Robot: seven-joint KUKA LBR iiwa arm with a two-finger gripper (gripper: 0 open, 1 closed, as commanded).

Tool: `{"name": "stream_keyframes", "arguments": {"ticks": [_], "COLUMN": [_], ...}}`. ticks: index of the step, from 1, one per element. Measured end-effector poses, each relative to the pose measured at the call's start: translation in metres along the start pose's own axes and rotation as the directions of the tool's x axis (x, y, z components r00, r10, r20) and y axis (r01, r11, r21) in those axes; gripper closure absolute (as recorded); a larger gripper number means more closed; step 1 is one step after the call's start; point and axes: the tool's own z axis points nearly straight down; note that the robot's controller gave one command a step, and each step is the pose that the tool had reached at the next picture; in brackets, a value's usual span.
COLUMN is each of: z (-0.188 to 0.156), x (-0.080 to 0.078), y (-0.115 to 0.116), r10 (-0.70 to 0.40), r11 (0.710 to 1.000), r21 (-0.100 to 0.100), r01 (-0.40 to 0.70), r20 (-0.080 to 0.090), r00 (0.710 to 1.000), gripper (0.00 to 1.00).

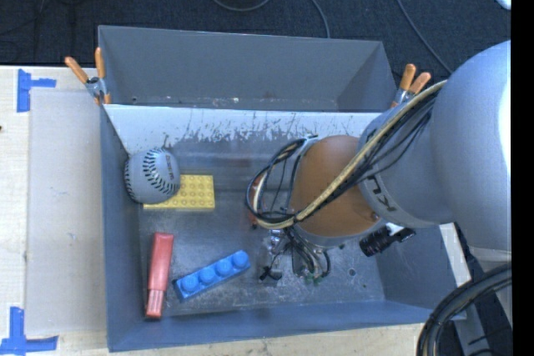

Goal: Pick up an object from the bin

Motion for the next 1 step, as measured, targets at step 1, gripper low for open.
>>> {"name": "stream_keyframes", "arguments": {"ticks": [1], "z": [0.0001], "x": [0.0000], "y": [-0.0002], "r10": [0.000], "r11": [1.000], "r21": [0.000], "r01": [0.000], "r20": [0.000], "r00": [1.000], "gripper": [0.00]}}
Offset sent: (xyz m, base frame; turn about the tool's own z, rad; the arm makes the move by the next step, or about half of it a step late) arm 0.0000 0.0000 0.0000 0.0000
